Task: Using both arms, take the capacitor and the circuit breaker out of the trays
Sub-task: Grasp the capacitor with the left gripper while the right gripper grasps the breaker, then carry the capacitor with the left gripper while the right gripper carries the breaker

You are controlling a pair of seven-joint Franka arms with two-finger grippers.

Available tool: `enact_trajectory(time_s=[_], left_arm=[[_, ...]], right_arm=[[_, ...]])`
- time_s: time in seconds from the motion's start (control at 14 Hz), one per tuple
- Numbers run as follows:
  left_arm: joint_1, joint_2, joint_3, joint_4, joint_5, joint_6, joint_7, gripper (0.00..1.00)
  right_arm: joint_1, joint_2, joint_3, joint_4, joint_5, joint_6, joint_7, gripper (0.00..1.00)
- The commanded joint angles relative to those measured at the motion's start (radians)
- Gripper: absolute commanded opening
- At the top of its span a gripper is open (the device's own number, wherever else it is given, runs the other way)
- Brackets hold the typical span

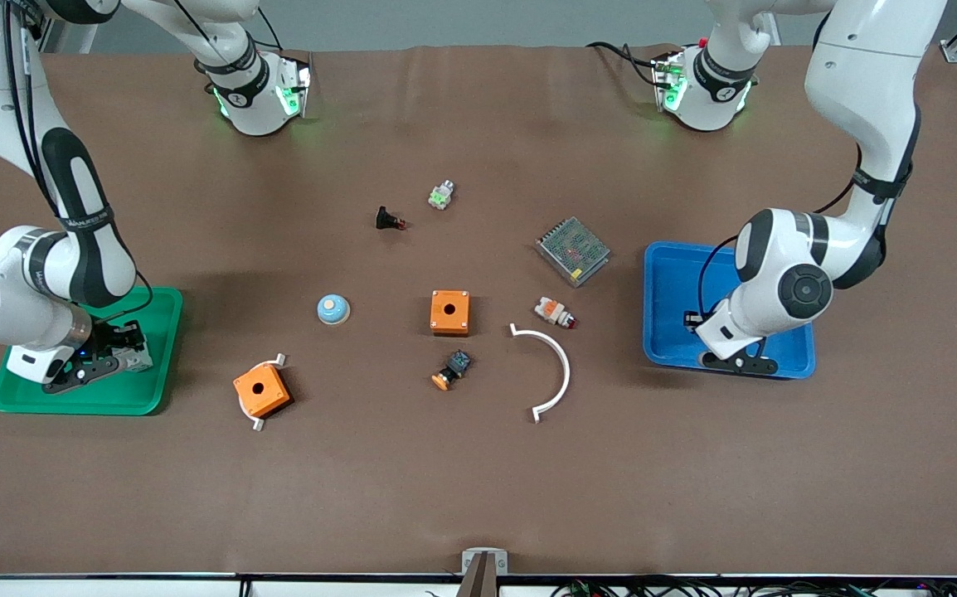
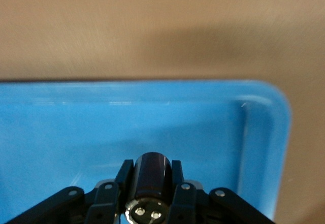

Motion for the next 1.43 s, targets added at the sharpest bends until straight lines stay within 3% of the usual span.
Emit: enact_trajectory(time_s=[0.0,0.21,0.43,0.79,1.07,1.21,1.36], left_arm=[[-0.035,0.003,-0.007,0.104,-0.012,-0.053,-0.094,0.0],[-0.106,0.091,-0.025,0.258,-0.098,-0.055,-0.232,0.0],[-0.188,0.195,-0.025,0.406,-0.104,-0.055,-0.388,0.0],[-0.311,0.367,-0.022,0.626,-0.102,-0.038,-0.637,0.0],[-0.373,0.421,-0.015,0.651,-0.101,0.094,-0.75,0.0],[-0.406,0.439,-0.013,0.651,-0.099,0.105,-0.783,0.01],[-0.429,0.454,-0.011,0.651,-0.098,0.106,-0.812,0.03]], right_arm=[[0.021,-0.054,0.006,0.039,0.003,-0.107,0.053,0.03],[0.107,-0.13,0.006,0.044,0.001,-0.207,0.272,0.03],[0.216,-0.201,0.006,0.047,0.001,-0.312,0.491,0.03],[0.474,-0.218,0.006,0.055,0.001,-0.365,0.944,0.03],[0.632,-0.162,0.006,0.116,0.018,-0.348,1.237,0.03],[0.666,-0.117,0.004,0.133,0.12,-0.305,1.28,0.03],[0.678,-0.085,0.006,0.133,0.147,-0.273,1.282,0.03]])
